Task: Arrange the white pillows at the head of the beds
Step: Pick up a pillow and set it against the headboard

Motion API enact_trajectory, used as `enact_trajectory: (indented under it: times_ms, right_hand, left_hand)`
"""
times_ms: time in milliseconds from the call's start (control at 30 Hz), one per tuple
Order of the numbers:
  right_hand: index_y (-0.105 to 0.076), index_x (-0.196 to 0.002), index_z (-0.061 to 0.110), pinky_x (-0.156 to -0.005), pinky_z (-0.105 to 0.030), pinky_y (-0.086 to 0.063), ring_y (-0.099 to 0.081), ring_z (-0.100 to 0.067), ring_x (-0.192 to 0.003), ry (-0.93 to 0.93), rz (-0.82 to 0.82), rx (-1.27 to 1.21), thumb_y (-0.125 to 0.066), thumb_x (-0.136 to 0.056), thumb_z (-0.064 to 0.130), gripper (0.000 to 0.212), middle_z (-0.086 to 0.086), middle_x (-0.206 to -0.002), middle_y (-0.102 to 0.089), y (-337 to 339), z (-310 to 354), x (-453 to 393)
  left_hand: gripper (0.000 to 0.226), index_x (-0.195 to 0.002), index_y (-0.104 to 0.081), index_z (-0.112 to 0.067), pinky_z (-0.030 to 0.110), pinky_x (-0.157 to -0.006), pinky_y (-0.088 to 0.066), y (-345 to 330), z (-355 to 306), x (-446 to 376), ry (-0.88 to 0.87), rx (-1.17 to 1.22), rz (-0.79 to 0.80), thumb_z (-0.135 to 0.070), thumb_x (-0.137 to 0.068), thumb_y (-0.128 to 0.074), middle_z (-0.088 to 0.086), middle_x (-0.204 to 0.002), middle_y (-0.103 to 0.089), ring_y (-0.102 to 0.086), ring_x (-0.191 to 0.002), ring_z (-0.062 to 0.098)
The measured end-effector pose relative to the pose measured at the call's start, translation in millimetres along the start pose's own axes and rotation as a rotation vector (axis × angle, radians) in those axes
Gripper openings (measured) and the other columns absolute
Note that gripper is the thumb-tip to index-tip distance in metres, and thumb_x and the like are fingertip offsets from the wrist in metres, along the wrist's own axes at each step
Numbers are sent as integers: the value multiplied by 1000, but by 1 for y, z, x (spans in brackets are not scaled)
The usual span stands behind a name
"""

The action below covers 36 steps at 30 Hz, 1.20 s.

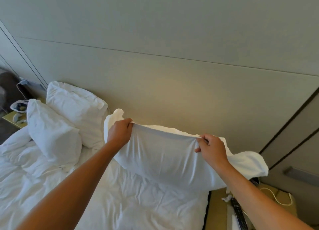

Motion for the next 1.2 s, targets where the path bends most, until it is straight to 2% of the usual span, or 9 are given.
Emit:
enact_trajectory:
  times_ms: [167, 300, 433, 667, 800, 900, 1000, 1100, 1200]
  right_hand:
    - [-67, -75, 18, -60, -27, -43, -72, -1, -60, -40, 126, 24, -61, -104, 20, 29, -2, -61, -72, -62, -7, -10]
    - [-69, -79, 20, -64, -30, -48, -73, -2, -63, -35, 160, -3, -61, -102, 21, 25, 2, -62, -74, -92, 13, -31]
    - [-67, -80, 5, -69, -34, -49, -76, -7, -66, -43, 118, -127, -61, -99, 22, 27, -2, -63, -75, -107, 32, -58]
    - [-65, -73, 12, -59, -31, -45, -76, -10, -63, -62, 42, -134, -61, -98, 27, 30, 1, -60, -73, -116, 41, -93]
    - [-67, -70, 16, -64, -35, -49, -67, -20, -67, -93, 110, 91, -61, -100, 24, 31, -1, -70, -74, -136, 20, -90]
    - [-62, -78, 15, -73, -43, -54, -67, -26, -77, -105, 134, 135, -57, -103, 23, 27, -2, -79, -74, -155, 5, -83]
    - [-54, -76, 18, -62, -39, -49, -72, -20, -73, -86, 121, 121, -54, -105, 24, 30, 1, -67, -69, -165, 0, -82]
    - [-56, -78, 19, -56, -31, -42, -72, -1, -66, -62, 107, 134, -52, -107, 25, 30, 1, -64, -69, -166, -6, -77]
    - [-58, -78, 20, -64, -39, -53, -71, -10, -67, -37, 67, 152, -53, -106, 24, 28, -1, -67, -71, -165, -11, -69]
  left_hand:
    - [33, -104, -74, -22, 38, -80, -53, -24, 54, -4, 110, -34, 120, -25, -106, -42, 3, -104, -75, -67, -100, 28]
    - [30, -99, -73, -17, 41, -80, -56, -25, 91, -19, 160, 13, 109, -21, -106, -44, 7, -96, -73, -67, -92, 30]
    - [31, -101, -72, -11, 47, -83, -58, -19, 103, -49, 159, 67, 19, -21, -107, -44, 10, -94, -71, -65, -89, 30]
    - [29, -78, -55, -20, 41, -65, -52, -15, 99, -108, 10, -26, -60, -21, -104, -43, 0, -75, -59, -60, -74, 25]
    - [29, -102, -65, -18, 41, -72, -53, -54, 112, -103, 51, -87, 116, -26, -109, -37, 6, -98, -64, -62, -88, 28]
    - [30, -111, -61, -20, 41, -73, -53, -79, 132, -95, 124, -97, 199, -31, -111, -34, 8, -99, -67, -65, -90, 28]
    - [26, -115, -55, -22, 41, -74, -51, -90, 151, -95, 171, -100, 242, -39, -109, -35, 7, -104, -68, -67, -97, 32]
    - [35, -135, -52, -25, 44, -85, -53, -96, 167, -98, 165, -113, 311, -41, -106, -43, 5, -130, -63, -66, -112, 32]
    - [43, -143, -51, -22, 41, -83, -52, -100, 183, -102, 132, -192, 375, -30, -101, -49, 4, -138, -56, -65, -112, 32]
Point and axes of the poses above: each hand's wrist, its own x-axis away from the middle knuckle, its own y-axis out of the back of the hand, z = x × y, the point moved 1 cm from there along -x, towards the middle knuckle
